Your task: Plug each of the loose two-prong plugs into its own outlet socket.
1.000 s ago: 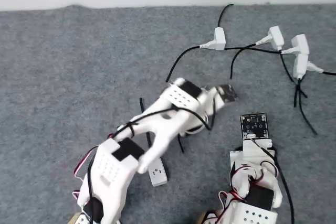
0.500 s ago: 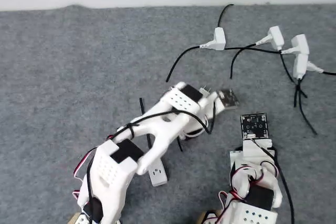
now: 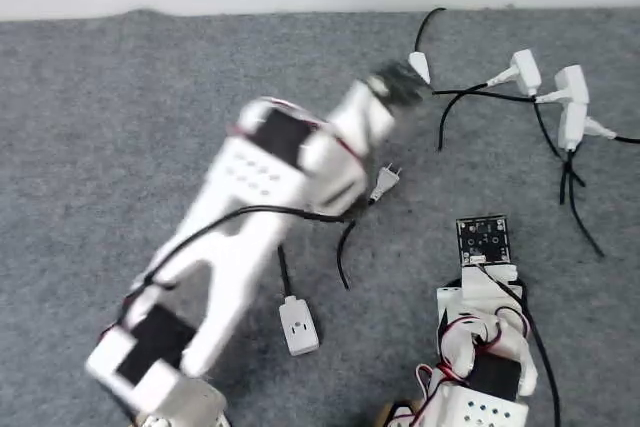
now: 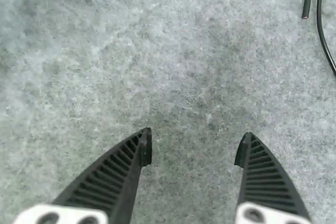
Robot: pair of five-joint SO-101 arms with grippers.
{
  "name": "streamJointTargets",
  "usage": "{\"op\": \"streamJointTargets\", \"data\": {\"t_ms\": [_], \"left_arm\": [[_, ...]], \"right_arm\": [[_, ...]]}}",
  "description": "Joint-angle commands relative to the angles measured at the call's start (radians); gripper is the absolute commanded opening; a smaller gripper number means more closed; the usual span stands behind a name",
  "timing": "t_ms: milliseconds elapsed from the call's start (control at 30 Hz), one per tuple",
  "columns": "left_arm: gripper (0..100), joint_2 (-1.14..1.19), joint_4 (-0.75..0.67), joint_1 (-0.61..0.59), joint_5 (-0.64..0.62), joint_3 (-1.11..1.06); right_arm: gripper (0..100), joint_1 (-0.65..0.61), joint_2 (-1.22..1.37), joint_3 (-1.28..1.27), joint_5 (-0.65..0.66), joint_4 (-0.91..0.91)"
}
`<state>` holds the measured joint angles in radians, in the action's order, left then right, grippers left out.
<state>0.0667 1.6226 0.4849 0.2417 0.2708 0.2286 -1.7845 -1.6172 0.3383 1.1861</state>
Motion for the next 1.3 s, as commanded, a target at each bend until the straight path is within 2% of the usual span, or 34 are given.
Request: {"op": "streamJointTargets", "data": {"t_ms": [0,133,333,433,633,733,833,1033,1267], "left_arm": [[23,-0.198,0.006,-0.199,-0.005,-0.001],[23,-0.330,-0.006,-0.324,-0.003,-0.094],[23,-0.654,-0.018,-0.338,0.077,-0.349],[23,-0.852,-0.080,-0.350,0.095,-0.547],[23,-1.215,-0.270,-0.514,0.144,-0.963],[23,-1.346,-0.344,-0.598,0.130,-1.148],[23,-1.428,-0.402,-0.631,0.074,-1.313],[23,-1.530,-0.425,-0.723,0.078,-1.374],[23,-1.711,-0.537,-0.856,0.031,-1.521]], "right_arm": [[25.9,-0.007,-0.002,0.009,0.009,0.001],[25.9,-0.007,-0.002,0.009,0.009,0.001],[26.0,-0.007,-0.002,0.000,0.009,0.001],[26.0,-0.007,-0.002,0.000,0.009,0.001],[26.1,-0.007,-0.002,0.000,0.009,0.001],[26.0,-0.005,-0.002,0.000,0.009,0.001],[26.0,-0.007,-0.002,-0.002,0.009,0.001],[26.0,-0.007,-0.002,-0.006,0.009,0.001],[26.0,-0.008,-0.002,-0.009,0.009,-0.001]]}}
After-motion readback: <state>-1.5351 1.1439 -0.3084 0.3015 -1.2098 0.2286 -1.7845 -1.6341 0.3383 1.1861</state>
